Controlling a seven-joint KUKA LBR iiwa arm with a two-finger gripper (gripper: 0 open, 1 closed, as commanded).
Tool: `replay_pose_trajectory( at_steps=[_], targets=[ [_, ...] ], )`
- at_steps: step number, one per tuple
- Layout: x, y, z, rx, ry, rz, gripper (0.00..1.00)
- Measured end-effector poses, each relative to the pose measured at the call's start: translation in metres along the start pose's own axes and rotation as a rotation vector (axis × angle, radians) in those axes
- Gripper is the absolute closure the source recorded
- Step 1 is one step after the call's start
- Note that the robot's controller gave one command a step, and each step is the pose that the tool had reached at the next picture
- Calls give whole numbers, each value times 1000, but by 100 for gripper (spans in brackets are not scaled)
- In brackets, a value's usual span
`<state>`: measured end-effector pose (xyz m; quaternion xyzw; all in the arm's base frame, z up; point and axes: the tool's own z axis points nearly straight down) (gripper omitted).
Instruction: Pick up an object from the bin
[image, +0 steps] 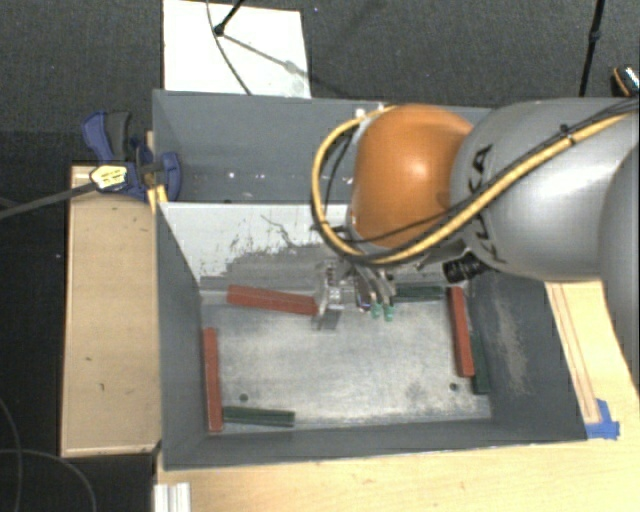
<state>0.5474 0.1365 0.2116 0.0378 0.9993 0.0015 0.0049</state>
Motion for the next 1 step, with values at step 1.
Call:
replay_pose_trajectory(
  at_steps=[1],
  targets=[
    [38,6,-138,0,-1,-283,100]
  ],
)
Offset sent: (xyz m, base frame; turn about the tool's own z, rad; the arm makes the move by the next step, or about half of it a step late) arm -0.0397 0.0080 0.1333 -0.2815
